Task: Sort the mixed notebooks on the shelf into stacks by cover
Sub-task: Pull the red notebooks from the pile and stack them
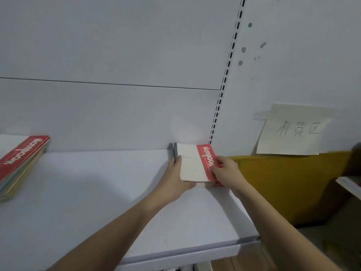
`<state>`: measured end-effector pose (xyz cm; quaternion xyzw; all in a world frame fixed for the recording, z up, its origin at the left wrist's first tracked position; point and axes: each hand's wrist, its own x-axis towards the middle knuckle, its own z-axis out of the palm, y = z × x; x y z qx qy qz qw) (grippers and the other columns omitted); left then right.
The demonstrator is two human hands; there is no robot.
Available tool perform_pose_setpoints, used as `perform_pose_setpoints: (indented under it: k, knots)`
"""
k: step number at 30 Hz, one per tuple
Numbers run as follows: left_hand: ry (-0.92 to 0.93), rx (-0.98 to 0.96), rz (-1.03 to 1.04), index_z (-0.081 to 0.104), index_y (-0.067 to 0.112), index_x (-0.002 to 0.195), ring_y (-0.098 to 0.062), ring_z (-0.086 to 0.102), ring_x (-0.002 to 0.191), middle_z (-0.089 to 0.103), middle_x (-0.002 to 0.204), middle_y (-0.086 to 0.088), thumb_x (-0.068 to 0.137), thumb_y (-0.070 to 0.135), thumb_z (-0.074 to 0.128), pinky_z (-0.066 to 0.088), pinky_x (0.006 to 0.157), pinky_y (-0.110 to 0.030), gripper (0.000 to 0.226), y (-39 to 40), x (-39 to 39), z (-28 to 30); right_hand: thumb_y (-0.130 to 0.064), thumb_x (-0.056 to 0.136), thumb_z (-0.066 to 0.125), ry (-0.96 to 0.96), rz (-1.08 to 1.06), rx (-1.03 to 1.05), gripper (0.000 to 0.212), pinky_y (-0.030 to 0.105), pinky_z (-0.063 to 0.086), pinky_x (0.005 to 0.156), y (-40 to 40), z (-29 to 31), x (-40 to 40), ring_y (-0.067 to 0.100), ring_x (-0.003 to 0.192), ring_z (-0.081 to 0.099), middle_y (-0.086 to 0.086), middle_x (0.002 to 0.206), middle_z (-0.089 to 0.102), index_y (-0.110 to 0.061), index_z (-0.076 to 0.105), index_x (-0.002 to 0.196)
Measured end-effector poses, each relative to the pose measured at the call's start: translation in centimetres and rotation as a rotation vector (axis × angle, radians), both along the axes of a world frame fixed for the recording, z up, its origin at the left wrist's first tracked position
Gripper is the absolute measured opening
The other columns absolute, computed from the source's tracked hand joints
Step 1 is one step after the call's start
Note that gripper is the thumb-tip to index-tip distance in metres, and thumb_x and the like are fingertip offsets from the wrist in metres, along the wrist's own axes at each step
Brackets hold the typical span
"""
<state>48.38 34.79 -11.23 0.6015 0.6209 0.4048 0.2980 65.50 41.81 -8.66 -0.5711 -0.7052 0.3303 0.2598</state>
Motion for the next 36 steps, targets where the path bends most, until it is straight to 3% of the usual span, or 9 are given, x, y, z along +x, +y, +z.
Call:
perform_pose_setpoints:
  k: [2, 5, 8, 11, 14, 16, 19, 27, 36]
  knots:
    - [0.168, -0.053, 0.009, 0.027, 0.032, 0.146, -0.015, 0.035, 0.136, 0.033, 0.146, 0.007, 0.067, 0.046, 0.077, 0.024, 0.116, -0.05, 0.094, 0.8, 0.5, -0.3, -0.03, 0.081, 0.051, -0.097, 0.041, 0.026, 0.026, 0.048, 0.051, 0.089, 1.3, -0.9, 0.3, 0.025, 0.101, 0.058, -0.001, 0.104, 0.066, -0.024, 0.058, 0.106]
    - [0.284, -0.107, 0.018, 0.008, 0.029, 0.154, -0.015, 0.008, 0.149, 0.012, 0.159, 0.005, 0.083, 0.039, 0.073, -0.002, 0.121, -0.045, 0.097, 1.1, 0.9, -0.9, -0.014, 0.088, 0.055, 0.007, 0.131, -0.011, 0.016, 0.038, 0.057, 0.081, 1.7, -1.4, 0.7, 0.018, 0.089, 0.065, 0.0, 0.098, 0.067, -0.018, 0.056, 0.104]
    - [0.274, -0.077, 0.041, 0.006, 0.032, 0.155, -0.012, 0.004, 0.149, 0.005, 0.161, 0.01, 0.084, 0.034, 0.073, 0.008, 0.121, -0.035, 0.097, 1.0, 1.1, -0.8, -0.007, 0.089, 0.054, 0.052, 0.222, -0.007, 0.016, 0.023, 0.052, 0.066, 2.0, -1.1, 1.5, 0.014, 0.085, 0.064, -0.001, 0.098, 0.068, -0.015, 0.056, 0.104]
    - [0.21, -0.084, 0.051, 0.015, 0.035, 0.153, 0.0, 0.01, 0.143, 0.018, 0.155, 0.016, 0.082, 0.031, 0.075, 0.016, 0.112, -0.02, 0.093, 0.3, 1.3, -0.3, -0.012, 0.094, 0.052, 0.083, 0.296, 0.0, 0.016, 0.018, 0.045, 0.063, 2.8, -0.9, 2.4, 0.004, 0.083, 0.059, -0.01, 0.093, 0.063, -0.028, 0.05, 0.096]
    - [0.221, -0.111, 0.222, 0.02, 0.029, 0.153, -0.003, 0.018, 0.143, 0.023, 0.155, 0.013, 0.079, 0.049, 0.072, 0.016, 0.118, -0.027, 0.092, -1.7, 1.9, 0.2, -0.02, 0.091, 0.048, 0.11, 0.257, 0.179, 0.015, 0.037, 0.056, 0.077, 3.4, -0.7, 2.5, 0.017, 0.092, 0.064, 0.0, 0.104, 0.064, -0.027, 0.056, 0.103]
    - [0.26, -0.164, 0.324, 0.021, 0.024, 0.153, -0.007, 0.022, 0.143, 0.026, 0.153, 0.013, 0.089, 0.051, 0.062, 0.017, 0.118, -0.029, 0.081, -4.0, 2.1, 0.3, -0.02, 0.094, 0.048, 0.101, 0.321, 0.28, 0.032, 0.035, 0.048, 0.092, 2.7, 0.3, 1.7, 0.023, 0.11, 0.058, 0.004, 0.124, 0.059, -0.02, 0.054, 0.126]
    - [0.538, -0.243, 0.528, 0.032, 0.03, 0.15, -0.014, 0.034, 0.14, 0.037, 0.153, 0.008, 0.094, 0.061, 0.042, 0.03, 0.113, -0.035, 0.064, -8.6, 1.5, 1.1, -0.022, 0.099, 0.049, 0.08, 0.55, 0.247, 0.046, 0.029, 0.04, 0.097, 0.3, 2.4, -0.3, 0.021, 0.122, 0.053, 0.002, 0.14, 0.051, -0.017, 0.04, 0.143]
    - [0.846, -0.426, 0.839, 0.043, 0.034, 0.143, -0.019, 0.046, 0.13, 0.05, 0.144, 0.004, 0.093, 0.067, 0.031, 0.034, 0.107, -0.038, 0.061, -20.2, -5.8, 5.1, -0.047, 0.095, 0.048, -0.247, 0.999, 0.261, 0.038, 0.033, 0.047, 0.091, -7.9, 4.4, -9.4, 0.013, 0.102, 0.057, -0.009, 0.12, 0.06, -0.031, 0.053, 0.129]
    - [0.703, -0.502, 0.883, 0.045, 0.035, 0.141, -0.021, 0.042, 0.132, 0.047, 0.146, 0.006, 0.091, 0.067, 0.035, 0.032, 0.106, -0.039, 0.06, -32.3, -18.7, 6.1, -0.046, 0.094, 0.047, -0.318, 1.048, 0.362, 0.03, 0.036, 0.05, 0.088, -19.4, 5.6, -23.9, 0.015, 0.1, 0.06, -0.008, 0.114, 0.064, -0.028, 0.063, 0.112]
